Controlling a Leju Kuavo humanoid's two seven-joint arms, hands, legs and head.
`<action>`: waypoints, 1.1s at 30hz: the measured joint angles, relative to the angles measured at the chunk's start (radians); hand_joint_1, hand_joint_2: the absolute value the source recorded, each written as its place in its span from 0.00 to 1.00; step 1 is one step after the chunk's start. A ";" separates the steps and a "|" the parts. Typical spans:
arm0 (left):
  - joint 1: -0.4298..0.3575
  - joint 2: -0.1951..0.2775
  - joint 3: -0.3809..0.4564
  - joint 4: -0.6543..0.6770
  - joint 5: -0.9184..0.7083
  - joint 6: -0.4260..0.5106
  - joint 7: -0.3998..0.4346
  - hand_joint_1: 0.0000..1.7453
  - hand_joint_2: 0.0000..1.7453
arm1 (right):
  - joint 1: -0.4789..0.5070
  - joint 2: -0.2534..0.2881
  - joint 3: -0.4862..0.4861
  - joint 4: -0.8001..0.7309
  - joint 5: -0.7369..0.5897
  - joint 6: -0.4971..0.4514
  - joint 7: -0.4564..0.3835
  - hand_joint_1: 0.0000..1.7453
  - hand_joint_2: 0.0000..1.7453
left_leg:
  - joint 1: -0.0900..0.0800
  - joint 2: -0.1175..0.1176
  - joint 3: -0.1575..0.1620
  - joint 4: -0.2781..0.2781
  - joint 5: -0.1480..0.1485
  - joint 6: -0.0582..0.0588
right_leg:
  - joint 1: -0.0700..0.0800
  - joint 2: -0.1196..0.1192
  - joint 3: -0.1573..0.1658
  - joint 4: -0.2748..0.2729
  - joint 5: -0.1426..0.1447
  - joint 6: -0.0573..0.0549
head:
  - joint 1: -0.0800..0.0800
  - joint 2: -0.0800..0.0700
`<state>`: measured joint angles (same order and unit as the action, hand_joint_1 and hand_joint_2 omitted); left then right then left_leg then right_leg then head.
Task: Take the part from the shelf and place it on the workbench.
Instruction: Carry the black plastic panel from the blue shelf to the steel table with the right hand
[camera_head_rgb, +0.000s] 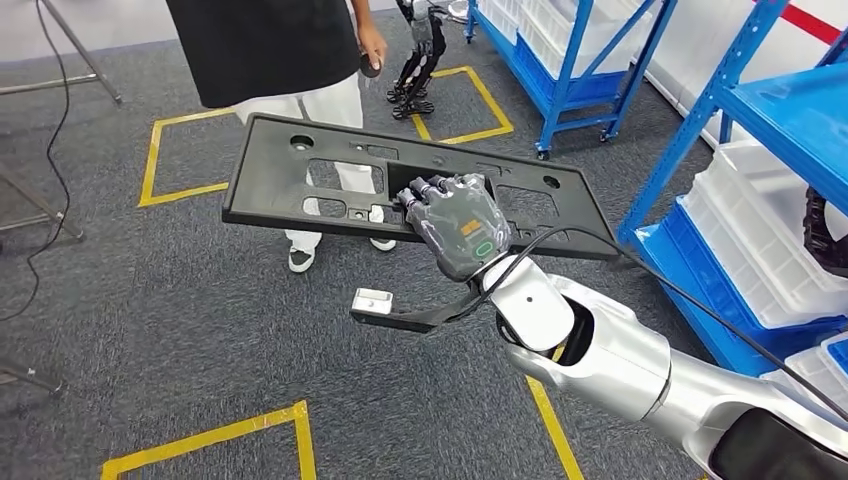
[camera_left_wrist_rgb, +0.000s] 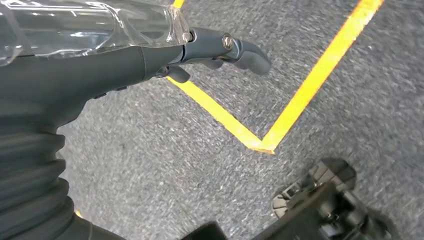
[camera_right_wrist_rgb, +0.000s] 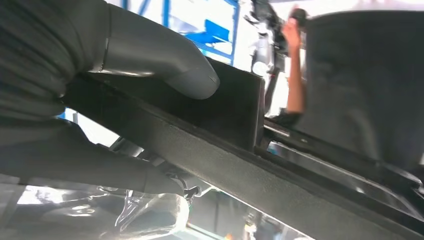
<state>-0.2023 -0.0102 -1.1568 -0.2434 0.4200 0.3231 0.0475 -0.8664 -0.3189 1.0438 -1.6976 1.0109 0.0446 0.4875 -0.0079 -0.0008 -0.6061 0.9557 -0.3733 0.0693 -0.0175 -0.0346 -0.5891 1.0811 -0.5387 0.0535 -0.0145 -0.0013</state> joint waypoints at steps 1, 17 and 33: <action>-0.002 0.000 0.001 0.000 0.000 0.000 0.000 0.00 1.00 | 0.001 -0.001 -0.001 -0.001 0.000 0.000 0.000 1.00 1.00 | 0.001 -0.012 0.000 0.000 0.000 0.003 | 0.000 0.020 -0.039 0.076 -0.033 0.001 | 0.001 0.000; 0.007 0.001 0.005 -0.001 -0.006 -0.012 0.007 0.00 1.00 | 0.013 -0.008 -0.010 -0.006 -0.003 -0.003 0.002 1.00 1.00 | 0.012 -0.018 -0.137 0.256 -0.111 -0.052 | -0.005 0.036 0.013 -0.103 0.095 -0.034 | -0.003 0.000; 0.012 0.001 0.013 -0.001 -0.009 -0.015 0.011 0.00 1.00 | 0.024 -0.012 -0.010 -0.009 -0.003 -0.003 0.002 1.00 1.00 | -0.004 -0.019 0.004 0.004 -0.010 0.008 | 0.003 0.029 -0.103 0.180 -0.060 -0.001 | 0.003 0.000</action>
<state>-0.1906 -0.0090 -1.1437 -0.2441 0.4112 0.3082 0.0585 -0.8426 -0.3314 1.0338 -1.7067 1.0078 0.0412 0.4898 -0.0119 -0.0193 -0.6024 0.9597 -0.3837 0.0775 -0.0141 -0.0055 -0.6920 1.2613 -0.5985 0.0528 -0.0119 -0.0011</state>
